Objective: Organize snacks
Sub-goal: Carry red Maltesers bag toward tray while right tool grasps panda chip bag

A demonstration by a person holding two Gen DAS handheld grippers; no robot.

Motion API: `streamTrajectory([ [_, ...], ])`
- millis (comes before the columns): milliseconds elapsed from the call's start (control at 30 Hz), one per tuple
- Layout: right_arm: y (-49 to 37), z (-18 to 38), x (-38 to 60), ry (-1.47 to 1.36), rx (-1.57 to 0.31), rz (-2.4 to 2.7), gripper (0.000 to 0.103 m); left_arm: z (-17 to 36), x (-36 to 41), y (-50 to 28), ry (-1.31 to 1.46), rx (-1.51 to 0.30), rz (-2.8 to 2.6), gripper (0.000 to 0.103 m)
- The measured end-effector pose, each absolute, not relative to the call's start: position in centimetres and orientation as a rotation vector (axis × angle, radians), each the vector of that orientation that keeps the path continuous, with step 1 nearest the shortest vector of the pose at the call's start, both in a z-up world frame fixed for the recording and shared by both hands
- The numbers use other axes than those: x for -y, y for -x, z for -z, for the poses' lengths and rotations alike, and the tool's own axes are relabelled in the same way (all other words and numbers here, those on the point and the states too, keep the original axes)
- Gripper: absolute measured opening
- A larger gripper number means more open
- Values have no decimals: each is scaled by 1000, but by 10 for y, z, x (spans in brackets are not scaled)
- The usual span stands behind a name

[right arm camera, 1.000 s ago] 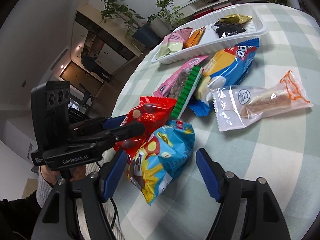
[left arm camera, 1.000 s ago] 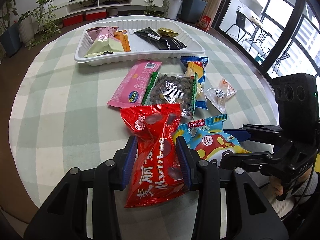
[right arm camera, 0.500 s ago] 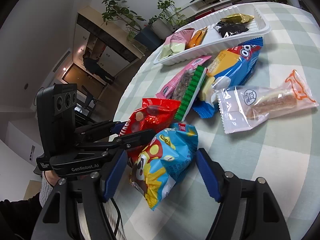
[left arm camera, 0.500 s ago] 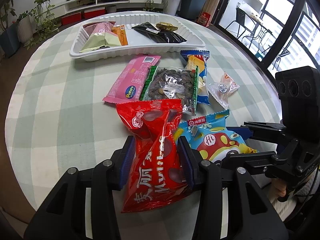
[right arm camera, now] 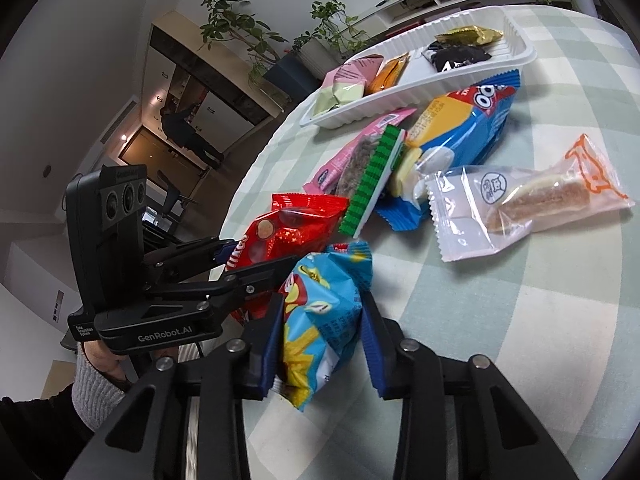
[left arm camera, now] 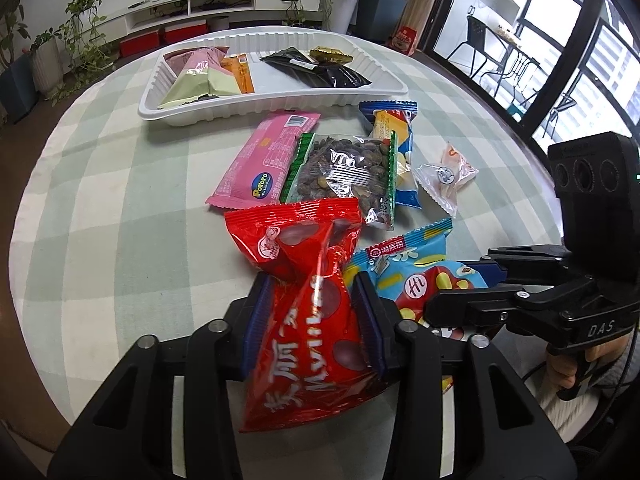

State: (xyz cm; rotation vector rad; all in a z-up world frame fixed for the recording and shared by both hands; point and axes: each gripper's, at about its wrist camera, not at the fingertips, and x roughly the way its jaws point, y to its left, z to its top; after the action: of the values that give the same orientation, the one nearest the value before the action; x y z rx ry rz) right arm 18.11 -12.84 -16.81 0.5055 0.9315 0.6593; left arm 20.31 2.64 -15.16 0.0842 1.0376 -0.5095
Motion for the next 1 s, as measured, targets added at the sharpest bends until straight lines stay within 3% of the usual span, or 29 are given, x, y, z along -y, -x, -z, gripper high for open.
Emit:
streamTrajectory([
  [400,-179,168,137,-568,-927,-684,35,141,-38,-199,-29,-1022,536,28],
  [1000,-175,169,144,-720,-922,-759,34,112,-61,-192,63,-983,530,26],
])
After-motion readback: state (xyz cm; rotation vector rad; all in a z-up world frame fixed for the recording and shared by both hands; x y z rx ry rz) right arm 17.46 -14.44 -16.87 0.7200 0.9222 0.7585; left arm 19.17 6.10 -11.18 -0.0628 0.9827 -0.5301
